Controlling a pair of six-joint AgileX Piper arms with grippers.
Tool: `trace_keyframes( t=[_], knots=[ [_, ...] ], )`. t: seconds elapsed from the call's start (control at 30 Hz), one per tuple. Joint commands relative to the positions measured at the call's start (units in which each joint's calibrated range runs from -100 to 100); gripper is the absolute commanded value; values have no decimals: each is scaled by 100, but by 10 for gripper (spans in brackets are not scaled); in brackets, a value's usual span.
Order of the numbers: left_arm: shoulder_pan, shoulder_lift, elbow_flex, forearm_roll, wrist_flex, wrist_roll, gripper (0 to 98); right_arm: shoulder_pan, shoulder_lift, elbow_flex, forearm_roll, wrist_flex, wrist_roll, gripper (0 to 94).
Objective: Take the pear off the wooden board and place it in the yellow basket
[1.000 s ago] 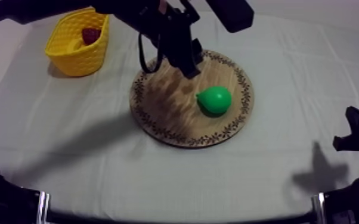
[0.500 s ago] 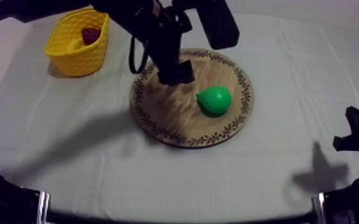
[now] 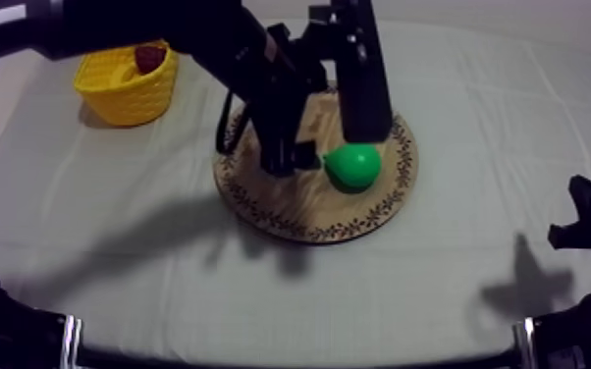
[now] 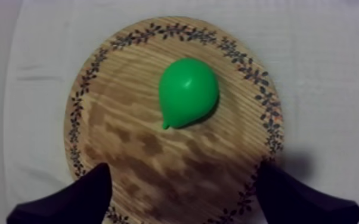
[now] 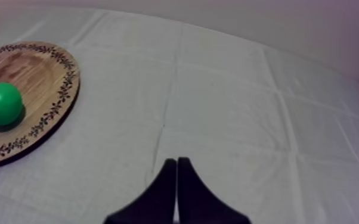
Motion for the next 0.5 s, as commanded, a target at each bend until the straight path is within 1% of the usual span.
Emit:
trace_keyframes(
  t=[0.0,0.13,0.47],
  knots=[
    [67,68,30,3,-138,10,872,1,1,5,1,-7,0,5],
    [188,243,-10,-44,-268,15,868,1,1,5,1,-7,0,5],
    [517,812,-446,-463,-362,234,900,1,1,5,1,-7,0,5]
  ],
)
